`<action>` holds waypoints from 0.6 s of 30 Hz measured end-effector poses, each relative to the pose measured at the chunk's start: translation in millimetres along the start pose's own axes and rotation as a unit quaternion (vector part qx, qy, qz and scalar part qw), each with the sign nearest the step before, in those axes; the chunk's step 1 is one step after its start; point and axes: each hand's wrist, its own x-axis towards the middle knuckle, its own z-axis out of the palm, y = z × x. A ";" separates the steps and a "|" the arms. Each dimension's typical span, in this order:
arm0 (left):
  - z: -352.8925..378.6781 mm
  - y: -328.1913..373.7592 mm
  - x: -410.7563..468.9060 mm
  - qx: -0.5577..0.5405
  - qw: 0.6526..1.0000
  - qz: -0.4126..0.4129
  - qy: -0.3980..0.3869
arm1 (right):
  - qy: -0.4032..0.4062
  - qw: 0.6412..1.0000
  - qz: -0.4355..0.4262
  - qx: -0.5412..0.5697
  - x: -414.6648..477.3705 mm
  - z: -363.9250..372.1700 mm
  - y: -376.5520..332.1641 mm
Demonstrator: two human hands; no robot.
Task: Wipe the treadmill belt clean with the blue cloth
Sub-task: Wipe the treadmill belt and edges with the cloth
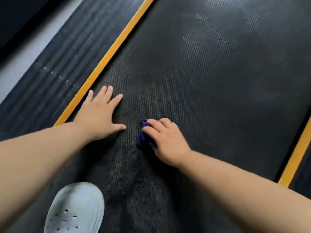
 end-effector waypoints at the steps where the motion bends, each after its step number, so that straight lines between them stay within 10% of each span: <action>1: 0.3 -2.8 0.1 0.011 1.000 -0.007 0.021 | 0.002 1.000 -0.012 -0.021 4.6 -3.7 13.0; 7: 1.8 -17.3 -0.6 -0.047 0.989 -0.134 0.036 | 0.142 0.928 0.340 -0.046 59.2 -44.4 102.7; 15: 0.3 -22.5 -1.9 -0.036 0.989 -0.138 0.031 | -0.003 0.997 -0.018 -0.069 36.6 -5.1 16.2; 18: 2.5 -22.4 -1.0 -0.024 0.990 -0.138 0.026 | 0.077 0.985 0.080 -0.133 70.9 -27.7 69.2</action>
